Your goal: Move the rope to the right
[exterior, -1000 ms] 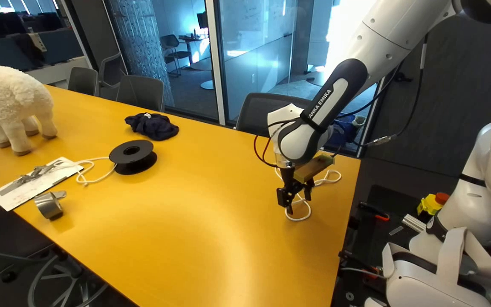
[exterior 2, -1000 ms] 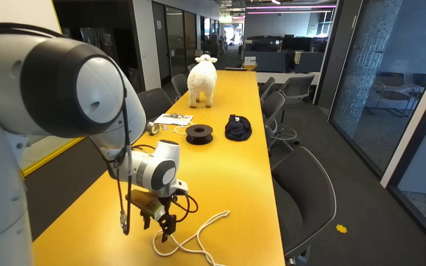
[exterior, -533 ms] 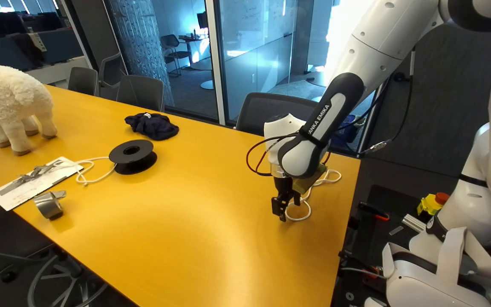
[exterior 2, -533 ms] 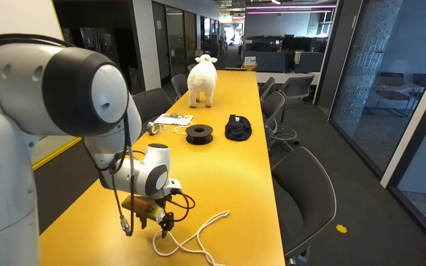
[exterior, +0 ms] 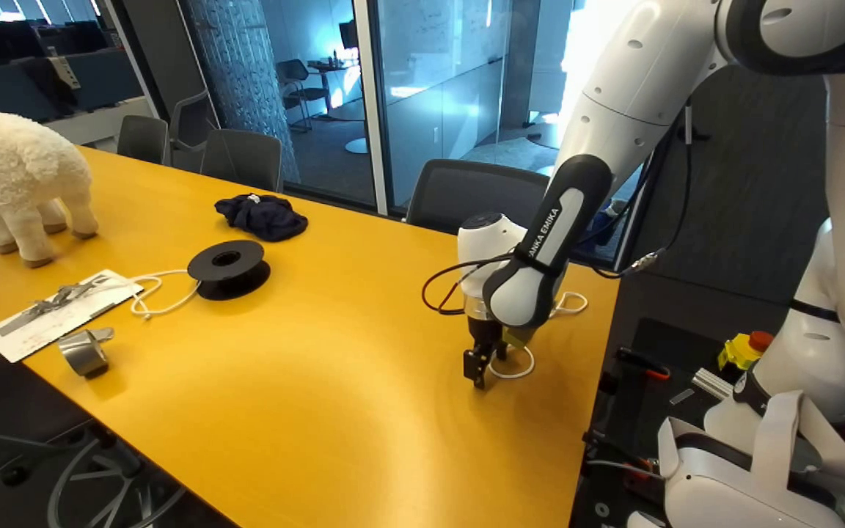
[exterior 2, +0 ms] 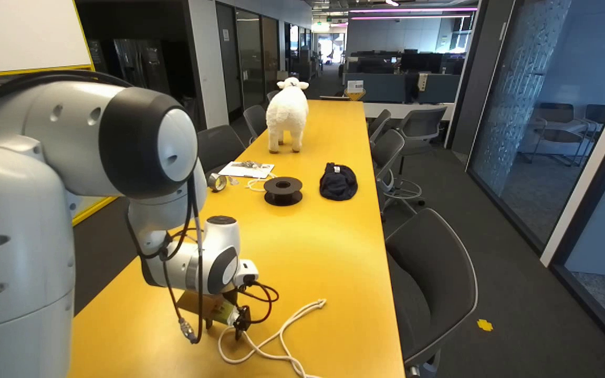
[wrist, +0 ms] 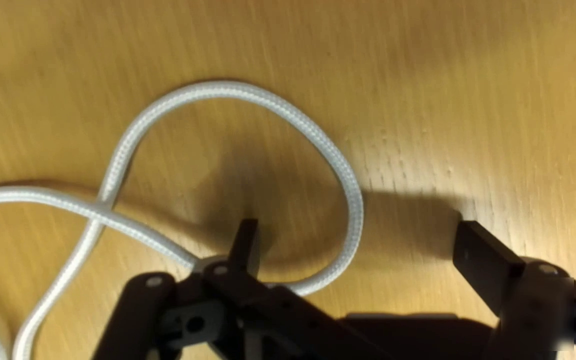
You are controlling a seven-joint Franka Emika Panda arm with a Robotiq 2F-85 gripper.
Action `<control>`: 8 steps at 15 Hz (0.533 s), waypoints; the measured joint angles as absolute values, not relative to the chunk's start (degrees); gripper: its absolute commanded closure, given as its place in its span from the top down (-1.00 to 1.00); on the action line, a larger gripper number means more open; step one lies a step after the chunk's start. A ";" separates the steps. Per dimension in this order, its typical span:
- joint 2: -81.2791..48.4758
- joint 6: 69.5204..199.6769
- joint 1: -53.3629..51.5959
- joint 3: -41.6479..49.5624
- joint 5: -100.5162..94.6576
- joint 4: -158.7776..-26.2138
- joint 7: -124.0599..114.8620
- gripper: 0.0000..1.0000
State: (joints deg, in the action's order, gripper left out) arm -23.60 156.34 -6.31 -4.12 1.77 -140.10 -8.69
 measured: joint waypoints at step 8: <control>-23.01 160.98 -6.84 -4.07 1.21 -140.76 -8.50 -0.59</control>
State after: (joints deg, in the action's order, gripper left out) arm -23.01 160.98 -6.84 -4.07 1.21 -140.76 -8.50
